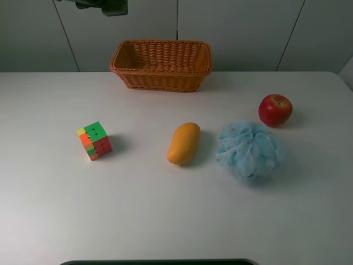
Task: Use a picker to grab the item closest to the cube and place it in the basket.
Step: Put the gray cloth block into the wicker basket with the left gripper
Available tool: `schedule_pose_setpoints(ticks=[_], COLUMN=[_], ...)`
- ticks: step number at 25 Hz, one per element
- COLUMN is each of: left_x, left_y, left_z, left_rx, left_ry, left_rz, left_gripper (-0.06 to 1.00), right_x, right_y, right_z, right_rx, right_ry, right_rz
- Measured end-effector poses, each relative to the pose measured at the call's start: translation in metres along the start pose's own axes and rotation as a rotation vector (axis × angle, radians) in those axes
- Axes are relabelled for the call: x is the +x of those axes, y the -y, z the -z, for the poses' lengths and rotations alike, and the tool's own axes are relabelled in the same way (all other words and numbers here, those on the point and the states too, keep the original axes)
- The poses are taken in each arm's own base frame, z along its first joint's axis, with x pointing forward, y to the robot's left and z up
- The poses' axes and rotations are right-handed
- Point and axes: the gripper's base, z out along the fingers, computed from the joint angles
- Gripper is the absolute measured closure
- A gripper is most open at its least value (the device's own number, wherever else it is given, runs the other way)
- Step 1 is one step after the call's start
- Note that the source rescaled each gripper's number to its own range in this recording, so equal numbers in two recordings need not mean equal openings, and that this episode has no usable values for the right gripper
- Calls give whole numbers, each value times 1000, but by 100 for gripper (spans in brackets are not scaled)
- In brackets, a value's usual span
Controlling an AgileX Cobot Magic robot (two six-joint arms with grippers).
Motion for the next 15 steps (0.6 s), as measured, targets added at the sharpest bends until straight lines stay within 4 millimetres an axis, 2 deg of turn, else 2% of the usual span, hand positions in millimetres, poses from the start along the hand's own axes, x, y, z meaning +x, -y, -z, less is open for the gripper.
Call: schedule_pose_setpoints(ticks=[3,5,8,11,15], left_x=[9,23,44,64,69], left_y=[3,3,3,6,10], left_z=[-41,-67,-95,-109,-112], left_rx=[4,1,3,8,17], left_ry=[-10,-34,-70,-111,-116], left_rz=[-96,-149,-195,-212,-218], left_gripper=[87,87,87,87,87], right_x=[0,0,0,0,0], right_y=[0,0,0,0,0], right_z=[0,0,0,0,0], right_rx=[0,0,0,0,0], right_ry=[0,0,0,0,0], right_rz=[0,0,0,0,0])
